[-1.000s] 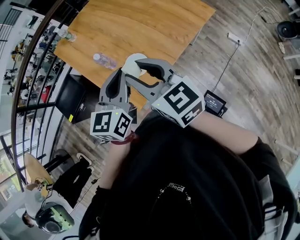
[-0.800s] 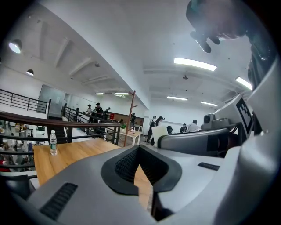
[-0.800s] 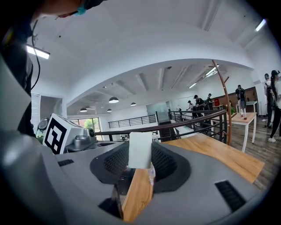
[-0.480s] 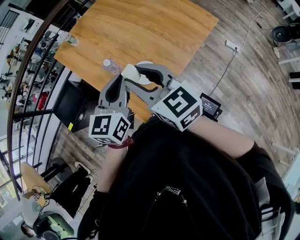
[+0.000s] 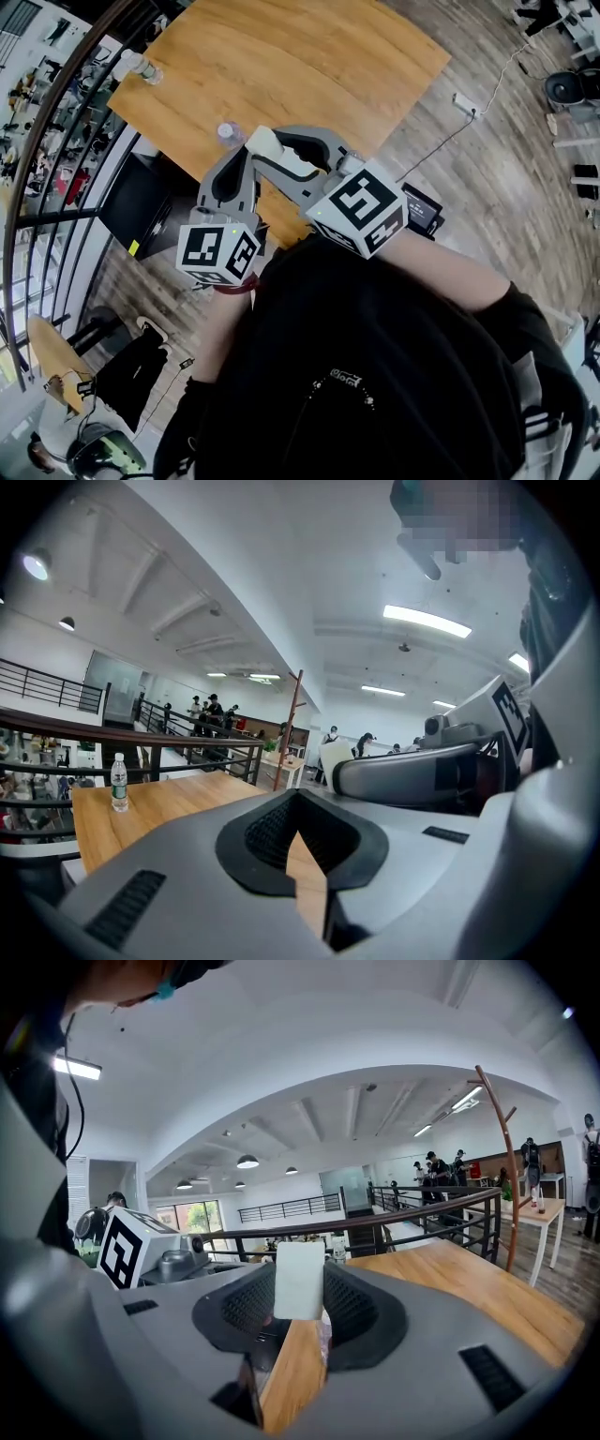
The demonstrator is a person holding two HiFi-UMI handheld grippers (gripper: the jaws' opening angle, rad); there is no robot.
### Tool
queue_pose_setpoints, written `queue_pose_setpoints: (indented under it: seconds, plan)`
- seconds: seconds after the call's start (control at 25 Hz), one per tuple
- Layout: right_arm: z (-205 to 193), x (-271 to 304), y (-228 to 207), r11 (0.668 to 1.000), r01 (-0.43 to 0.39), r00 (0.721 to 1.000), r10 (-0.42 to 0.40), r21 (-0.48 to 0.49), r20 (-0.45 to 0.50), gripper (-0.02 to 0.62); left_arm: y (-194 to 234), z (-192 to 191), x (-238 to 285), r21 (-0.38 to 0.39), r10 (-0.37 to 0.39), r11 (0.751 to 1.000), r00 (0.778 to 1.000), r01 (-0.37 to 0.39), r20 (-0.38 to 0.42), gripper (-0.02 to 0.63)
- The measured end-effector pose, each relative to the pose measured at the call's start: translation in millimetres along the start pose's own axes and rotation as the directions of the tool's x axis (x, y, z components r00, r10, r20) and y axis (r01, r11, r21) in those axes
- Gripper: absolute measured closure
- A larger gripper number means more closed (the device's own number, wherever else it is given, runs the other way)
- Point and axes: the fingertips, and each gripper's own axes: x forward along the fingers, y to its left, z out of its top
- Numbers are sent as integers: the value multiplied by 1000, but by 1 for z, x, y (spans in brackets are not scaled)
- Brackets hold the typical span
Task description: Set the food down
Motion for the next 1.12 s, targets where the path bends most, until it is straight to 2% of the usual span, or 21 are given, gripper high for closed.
queue_pose_setpoints:
  seconds: [0.36,0.76,1.0,1.12]
  plan:
    - [11,33,-15,998,-69,997,69,-6,-16,428,32,9,15,-1,43,999,999,-43,-9,600]
    - [2,41,-17,993,-114,992,114,-1,-51,428,38,-1,13,-15,55,998,998,-55,-24,600]
    - [-13,45,-23,993,-116,989,115,-1,-90,428,54,-18,8,-55,133,989,990,-135,-50,600]
    - [-24,46,-28,994,-111,988,112,14,-108,428,54,-28,7,-62,143,987,987,-147,-67,600]
